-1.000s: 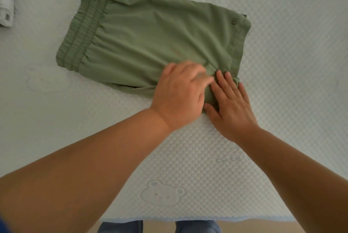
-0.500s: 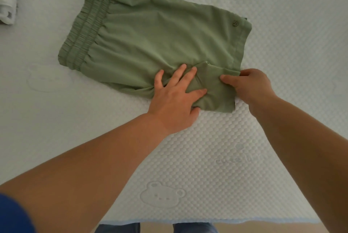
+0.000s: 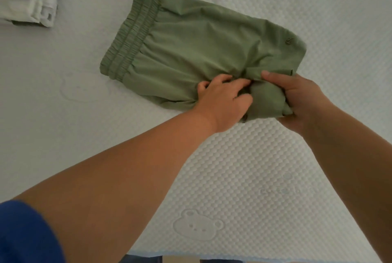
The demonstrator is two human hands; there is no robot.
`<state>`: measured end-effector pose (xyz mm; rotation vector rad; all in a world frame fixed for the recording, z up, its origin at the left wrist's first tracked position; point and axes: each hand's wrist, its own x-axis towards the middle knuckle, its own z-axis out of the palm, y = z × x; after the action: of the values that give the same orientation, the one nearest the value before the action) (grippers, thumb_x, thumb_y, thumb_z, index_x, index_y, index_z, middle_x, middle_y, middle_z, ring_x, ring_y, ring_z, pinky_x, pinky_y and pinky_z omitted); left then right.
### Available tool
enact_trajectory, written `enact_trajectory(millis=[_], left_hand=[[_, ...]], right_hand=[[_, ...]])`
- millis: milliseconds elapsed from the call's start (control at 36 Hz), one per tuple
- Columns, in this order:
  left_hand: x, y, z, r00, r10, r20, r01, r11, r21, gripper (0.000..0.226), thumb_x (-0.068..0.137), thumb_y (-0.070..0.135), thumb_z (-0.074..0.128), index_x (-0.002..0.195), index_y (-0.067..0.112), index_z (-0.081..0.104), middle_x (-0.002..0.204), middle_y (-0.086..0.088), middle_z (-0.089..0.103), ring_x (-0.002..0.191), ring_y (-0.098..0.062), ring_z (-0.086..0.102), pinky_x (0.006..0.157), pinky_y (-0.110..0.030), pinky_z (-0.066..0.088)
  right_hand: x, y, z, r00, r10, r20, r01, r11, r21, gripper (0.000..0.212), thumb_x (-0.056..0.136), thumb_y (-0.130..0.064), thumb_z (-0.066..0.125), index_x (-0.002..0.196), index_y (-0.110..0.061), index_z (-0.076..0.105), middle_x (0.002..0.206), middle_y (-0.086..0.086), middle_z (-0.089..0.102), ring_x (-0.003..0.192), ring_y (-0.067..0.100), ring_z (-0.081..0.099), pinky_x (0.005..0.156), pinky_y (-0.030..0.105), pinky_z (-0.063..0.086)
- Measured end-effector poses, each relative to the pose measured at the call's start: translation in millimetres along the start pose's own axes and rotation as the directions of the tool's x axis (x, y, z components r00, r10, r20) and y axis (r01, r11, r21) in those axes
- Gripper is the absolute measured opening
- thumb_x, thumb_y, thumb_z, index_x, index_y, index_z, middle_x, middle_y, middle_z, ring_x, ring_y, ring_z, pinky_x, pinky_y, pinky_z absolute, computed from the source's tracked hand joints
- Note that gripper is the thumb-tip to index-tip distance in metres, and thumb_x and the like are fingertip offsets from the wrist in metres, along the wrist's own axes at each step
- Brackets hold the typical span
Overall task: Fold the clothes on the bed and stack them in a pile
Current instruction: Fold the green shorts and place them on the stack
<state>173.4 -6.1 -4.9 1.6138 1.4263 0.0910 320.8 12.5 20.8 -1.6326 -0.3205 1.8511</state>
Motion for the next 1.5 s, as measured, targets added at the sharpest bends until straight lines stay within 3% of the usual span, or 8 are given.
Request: enact_trajectory(millis=[278, 417, 667, 833, 972, 1139, 1333, 1500], left_hand=[[-13.4, -23.3, -87.2, 0.920, -0.383, -0.087, 0.172, 0.591, -0.788, 0.037, 0.084, 0.052, 0.054, 0.074, 0.021, 0.070, 0.088, 0.002, 0.069, 0.092, -0.019, 0.063, 0.083, -0.036, 0.049], [-37.8, -68.3, -125.1, 0.971, -0.191, 0.144, 0.171, 0.131, -0.977, 0.045, 0.093, 0.043, 0.043, 0.119, 0.012, 0.064, 0.112, -0.010, 0.068, 0.102, -0.023, 0.066, 0.078, -0.031, 0.055], [-54.0, -121.0, -165.1, 0.882, -0.470, 0.041, 0.295, 0.482, -0.825, 0.047, 0.064, 0.054, 0.076, 0.093, 0.018, 0.072, 0.092, -0.003, 0.074, 0.081, -0.018, 0.071, 0.064, -0.031, 0.056], [-52.0, -129.5, -159.7, 0.868, -0.311, -0.387, 0.232, 0.943, -0.237, 0.033, 0.066, 0.040, 0.077, 0.089, 0.026, 0.058, 0.078, 0.017, 0.059, 0.067, -0.003, 0.054, 0.055, -0.018, 0.037], [-46.2, -148.6, -156.1, 0.822, -0.253, -0.510, 0.201, 0.967, -0.155, 0.028, 0.079, 0.018, 0.061, 0.107, 0.018, 0.058, 0.086, 0.008, 0.055, 0.074, -0.012, 0.048, 0.056, -0.021, 0.032], [-48.0, -171.1, -157.6, 0.758, -0.318, -0.570, 0.230, 0.947, -0.223, 0.036, 0.083, 0.019, 0.059, 0.119, 0.023, 0.056, 0.096, 0.010, 0.055, 0.085, -0.010, 0.051, 0.073, -0.020, 0.034], [-52.5, -173.2, -152.0, 0.737, -0.408, -0.539, 0.330, 0.913, -0.240, 0.052, 0.088, 0.049, 0.050, 0.130, 0.019, 0.047, 0.120, -0.001, 0.057, 0.106, -0.020, 0.054, 0.081, -0.028, 0.035], [-56.7, -163.4, -147.0, 0.842, -0.410, -0.350, 0.273, 0.884, -0.378, 0.045, 0.072, 0.059, 0.065, 0.103, 0.030, 0.050, 0.085, 0.022, 0.051, 0.073, 0.004, 0.049, 0.059, -0.017, 0.035]], right_hand=[[-14.0, 12.3, 123.0, 0.898, -0.438, -0.045, 0.357, 0.784, -0.507, 0.042, 0.072, -0.032, 0.075, 0.109, -0.028, 0.057, 0.084, -0.013, 0.069, 0.074, -0.002, 0.066, 0.068, 0.021, 0.056], [-5.1, 36.1, 196.4, 0.865, -0.501, 0.022, 0.403, 0.667, -0.627, 0.040, 0.081, -0.026, 0.065, 0.117, -0.021, 0.050, 0.092, -0.006, 0.065, 0.082, 0.007, 0.064, 0.073, 0.023, 0.053], [-16.8, 69.3, 243.5, 0.908, -0.347, 0.236, 0.414, 0.647, -0.640, 0.052, 0.081, -0.017, 0.057, 0.131, -0.022, 0.042, 0.112, -0.006, 0.056, 0.098, 0.011, 0.058, 0.081, 0.032, 0.053], [-34.2, 100.7, 183.8, 0.745, -0.615, 0.261, 0.472, 0.208, -0.857, 0.048, 0.088, -0.028, 0.057, 0.134, -0.017, 0.047, 0.123, -0.011, 0.047, 0.116, -0.004, 0.033, 0.104, 0.024, 0.027], [-35.4, 142.0, 162.4, 0.817, -0.339, 0.466, 0.430, -0.179, -0.885, 0.074, 0.092, -0.040, 0.048, 0.147, -0.031, 0.000, 0.154, -0.003, -0.013, 0.141, 0.016, -0.023, 0.113, 0.038, -0.014], [-34.5, 163.6, 162.5, 0.788, -0.373, 0.490, 0.393, -0.308, -0.867, 0.079, 0.080, -0.031, 0.060, 0.148, -0.022, 0.022, 0.154, 0.005, -0.007, 0.142, 0.028, -0.011, 0.109, 0.052, -0.005], [-42.1, 157.8, 161.9, 0.648, -0.639, 0.415, 0.575, 0.052, -0.817, 0.041, 0.082, -0.028, 0.055, 0.119, -0.011, 0.061, 0.144, 0.016, 0.038, 0.136, 0.033, 0.029, 0.106, 0.048, 0.025], [-8.7, 101.4, 164.2, 0.920, -0.294, -0.258, 0.148, 0.872, -0.466, 0.055, 0.086, -0.032, 0.062, 0.136, -0.023, 0.042, 0.124, -0.010, 0.050, 0.102, 0.002, 0.051, 0.086, 0.024, 0.040]])
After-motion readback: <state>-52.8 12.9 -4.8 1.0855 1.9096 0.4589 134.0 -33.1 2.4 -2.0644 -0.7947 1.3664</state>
